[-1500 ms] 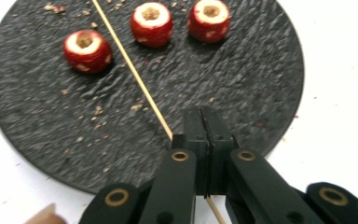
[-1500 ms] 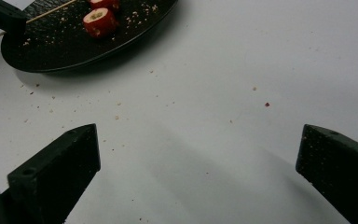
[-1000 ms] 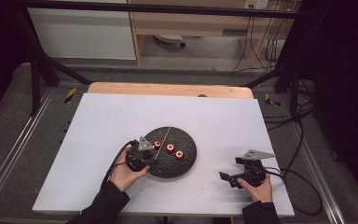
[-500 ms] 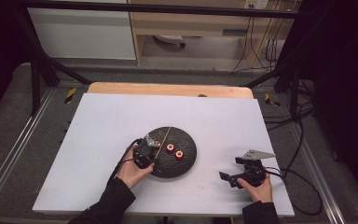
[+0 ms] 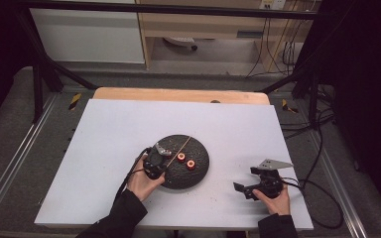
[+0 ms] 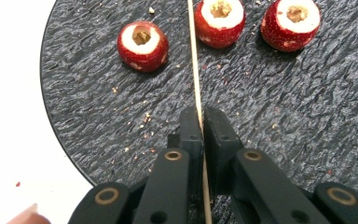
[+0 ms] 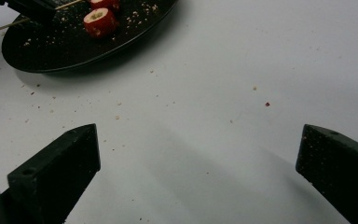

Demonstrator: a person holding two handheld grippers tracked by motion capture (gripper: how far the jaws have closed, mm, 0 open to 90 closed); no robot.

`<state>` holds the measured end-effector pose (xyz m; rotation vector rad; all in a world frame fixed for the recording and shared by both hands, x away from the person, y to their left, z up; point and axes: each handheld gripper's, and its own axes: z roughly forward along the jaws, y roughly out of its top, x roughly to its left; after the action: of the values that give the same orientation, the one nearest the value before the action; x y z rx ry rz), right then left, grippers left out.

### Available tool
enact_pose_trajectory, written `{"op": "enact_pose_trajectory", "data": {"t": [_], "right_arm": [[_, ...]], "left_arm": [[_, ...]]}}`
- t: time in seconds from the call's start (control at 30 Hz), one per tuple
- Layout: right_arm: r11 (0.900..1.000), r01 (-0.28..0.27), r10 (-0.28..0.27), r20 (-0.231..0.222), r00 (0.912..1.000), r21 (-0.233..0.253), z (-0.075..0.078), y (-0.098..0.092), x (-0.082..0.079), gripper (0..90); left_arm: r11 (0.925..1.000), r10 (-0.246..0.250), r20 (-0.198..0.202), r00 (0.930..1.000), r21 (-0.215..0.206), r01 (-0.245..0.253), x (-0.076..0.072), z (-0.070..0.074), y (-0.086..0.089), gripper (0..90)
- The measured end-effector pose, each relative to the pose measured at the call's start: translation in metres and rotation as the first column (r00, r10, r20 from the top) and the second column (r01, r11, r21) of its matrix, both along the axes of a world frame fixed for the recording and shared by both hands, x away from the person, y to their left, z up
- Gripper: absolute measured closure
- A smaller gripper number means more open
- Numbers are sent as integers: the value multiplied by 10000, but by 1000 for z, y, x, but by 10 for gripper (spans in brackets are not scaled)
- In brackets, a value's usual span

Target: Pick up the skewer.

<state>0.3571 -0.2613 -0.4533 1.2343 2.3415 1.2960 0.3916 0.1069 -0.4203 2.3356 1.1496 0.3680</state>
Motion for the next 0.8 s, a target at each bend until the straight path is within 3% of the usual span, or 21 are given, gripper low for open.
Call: {"op": "enact_pose_trajectory", "data": {"t": [0.37,0.8], "right_arm": [[10000,7,-7,-3,10000,-4,0,0,0,6],[10000,3,-3,16,10000,-92,0,-1,0,5]], "left_arm": [[10000,-65,-73,10000,-38,65,0,0,2,879],[9949,-395,567,9976,-910,446,-13,14,21,881]]}}
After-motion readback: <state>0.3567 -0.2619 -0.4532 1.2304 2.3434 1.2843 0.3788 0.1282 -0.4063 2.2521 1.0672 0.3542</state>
